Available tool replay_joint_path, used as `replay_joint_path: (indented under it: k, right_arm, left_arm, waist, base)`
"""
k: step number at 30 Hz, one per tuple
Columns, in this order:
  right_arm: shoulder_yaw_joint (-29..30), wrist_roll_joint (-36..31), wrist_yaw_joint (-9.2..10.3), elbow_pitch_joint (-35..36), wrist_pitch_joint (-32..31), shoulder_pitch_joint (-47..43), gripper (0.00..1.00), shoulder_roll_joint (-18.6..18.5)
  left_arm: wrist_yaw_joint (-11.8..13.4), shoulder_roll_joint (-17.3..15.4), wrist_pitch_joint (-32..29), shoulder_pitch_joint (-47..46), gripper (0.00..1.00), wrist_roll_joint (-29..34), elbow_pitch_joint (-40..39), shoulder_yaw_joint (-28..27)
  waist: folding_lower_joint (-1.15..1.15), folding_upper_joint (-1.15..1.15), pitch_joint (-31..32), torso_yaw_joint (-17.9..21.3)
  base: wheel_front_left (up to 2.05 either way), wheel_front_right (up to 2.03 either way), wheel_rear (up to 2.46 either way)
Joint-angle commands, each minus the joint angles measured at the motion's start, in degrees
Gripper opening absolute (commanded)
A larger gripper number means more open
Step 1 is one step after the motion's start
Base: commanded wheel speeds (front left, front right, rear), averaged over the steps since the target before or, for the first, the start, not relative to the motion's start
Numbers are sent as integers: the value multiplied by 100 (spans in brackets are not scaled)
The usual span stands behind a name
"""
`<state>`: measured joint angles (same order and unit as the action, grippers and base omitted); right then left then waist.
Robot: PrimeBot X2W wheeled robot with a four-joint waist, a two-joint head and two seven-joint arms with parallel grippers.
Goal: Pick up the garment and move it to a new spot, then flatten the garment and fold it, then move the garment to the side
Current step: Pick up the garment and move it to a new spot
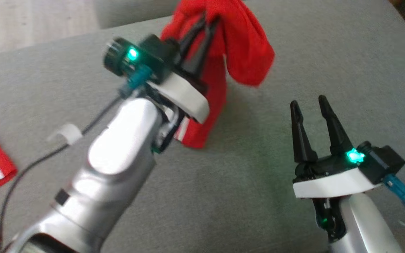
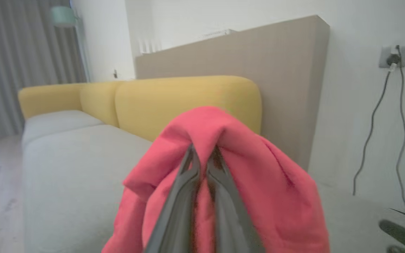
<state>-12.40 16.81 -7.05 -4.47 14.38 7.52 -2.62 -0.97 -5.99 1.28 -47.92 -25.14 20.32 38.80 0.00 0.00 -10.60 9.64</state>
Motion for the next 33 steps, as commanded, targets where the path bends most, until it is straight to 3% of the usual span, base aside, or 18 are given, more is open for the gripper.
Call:
replay_joint_path:
  k: [1,7,12,20,26,33]
  right_arm:
    - [-117,74,-44,232,62,243,100,-26]
    - [-17,137,-44,261,62,260,100,-26]
    - [89,91,-44,255,62,213,100,-26]
    - [431,-141,-44,235,62,48,100,-26]
    - [696,-327,-44,210,62,-161,100,-26]
    - [780,-440,-44,161,62,-387,100,-26]
  left_arm:
    - [49,12,85,-161,100,75,-41,-75]
    - [75,205,412,-166,100,72,320,171]
    - [159,136,690,-177,100,86,499,82]
    - [417,-394,1192,208,100,37,492,-348]
    - [651,-846,1346,1083,100,44,158,-648]
    - [929,-930,1369,2519,100,91,-632,-1185]
  waist:
    - [0,0,-197,298]
    - [0,0,-265,378]
    - [0,0,-206,204]
    - [0,0,42,-441]
    - [0,0,256,-924]
    - [0,0,451,-1261]
  base:
    - [0,0,0]
    - [0,0,0]
    - [0,0,0]
    - [0,0,0]
    - [0,0,0]
    - [0,0,0]
